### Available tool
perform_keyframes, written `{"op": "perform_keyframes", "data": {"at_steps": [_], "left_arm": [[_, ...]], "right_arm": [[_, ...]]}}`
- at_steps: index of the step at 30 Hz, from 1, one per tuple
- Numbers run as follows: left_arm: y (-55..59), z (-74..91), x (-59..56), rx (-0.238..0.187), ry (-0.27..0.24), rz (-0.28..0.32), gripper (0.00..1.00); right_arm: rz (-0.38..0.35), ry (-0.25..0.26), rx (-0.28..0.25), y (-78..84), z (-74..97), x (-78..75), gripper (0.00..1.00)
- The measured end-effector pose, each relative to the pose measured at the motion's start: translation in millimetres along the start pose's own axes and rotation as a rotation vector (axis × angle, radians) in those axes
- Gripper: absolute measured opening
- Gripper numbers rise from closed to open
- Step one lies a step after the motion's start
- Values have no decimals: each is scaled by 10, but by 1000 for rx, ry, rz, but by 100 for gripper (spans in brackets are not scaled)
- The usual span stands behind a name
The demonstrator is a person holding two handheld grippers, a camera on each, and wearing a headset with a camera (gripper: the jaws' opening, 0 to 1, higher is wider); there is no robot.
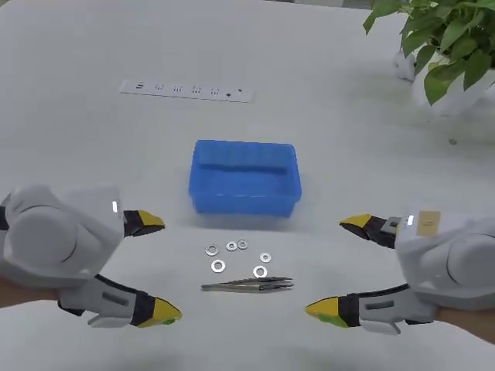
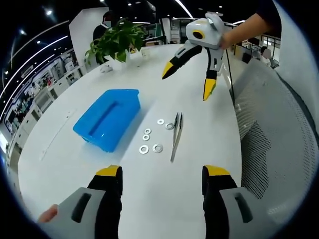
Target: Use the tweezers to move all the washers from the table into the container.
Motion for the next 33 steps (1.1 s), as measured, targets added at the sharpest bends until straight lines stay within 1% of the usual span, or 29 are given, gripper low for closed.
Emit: {"op": "perform_keyframes", "data": {"at_steps": [2, 5, 6, 7, 8, 10, 13, 15, 16, 17, 18, 20, 21, 23, 27, 30, 33], "left_arm": [[7, -43, -20, 0, 8, 0, 69], [0, -105, -47, -9, 17, -4, 68], [3, -121, -53, -9, 20, -3, 67], [6, -137, -59, -8, 24, -2, 66], [18, -166, -61, -6, 27, 0, 66], [38, -189, -50, -6, 28, 2, 64], [80, -227, -28, -6, 35, 33, 57], [97, -251, -29, -5, 40, 49, 55], [106, -264, -29, -4, 42, 53, 55], [119, -283, -28, -1, 45, 57, 54], [126, -296, -33, 4, 48, 58, 53], [141, -322, -36, 11, 51, 56, 51], [148, -343, -40, 12, 55, 56, 50], [151, -378, -52, 11, 59, 60, 50], [178, -426, -82, 20, 67, 75, 45], [178, -452, -98, 21, 71, 84, 43], [177, -467, -102, 23, 74, 79, 41]], "right_arm": [[21, -23, 5, 4, -62, 54, 72], [16, -56, 15, 12, -149, 139, 68], [16, -70, 19, 11, -182, 172, 66], [16, -74, 22, 14, -189, 178, 63], [22, -85, 36, 21, -220, 200, 61], [33, -95, 33, 8, -244, 210, 54], [27, -108, 33, 2, -292, 199, 46], [10, -125, 39, 17, -333, 200, 42], [4, -133, 43, 27, -351, 206, 41], [-12, -153, 48, 45, -383, 229, 40], [-16, -158, 52, 51, -394, 234, 39], [-12, -185, 80, 100, -444, 262, 35], [-6, -201, 86, 114, -481, 285, 34], [-4, -216, 90, 127, -543, 309, 33], [-6, -239, 93, 109, -629, 342, 30], [-12, -251, 96, 106, -652, 364, 27], [-1, -259, 104, 119, -661, 379, 24]]}}
Point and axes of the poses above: the centre of the closed fingertips' face, and the gripper's own axes: z roughly backward along the fingers, x roughly to its left, y roughly out of its underside, the point moved 3 cm from there along z, roughly backward along the fingers, and after that the axes turned 15 degrees about -x, right-handed, at the moved point
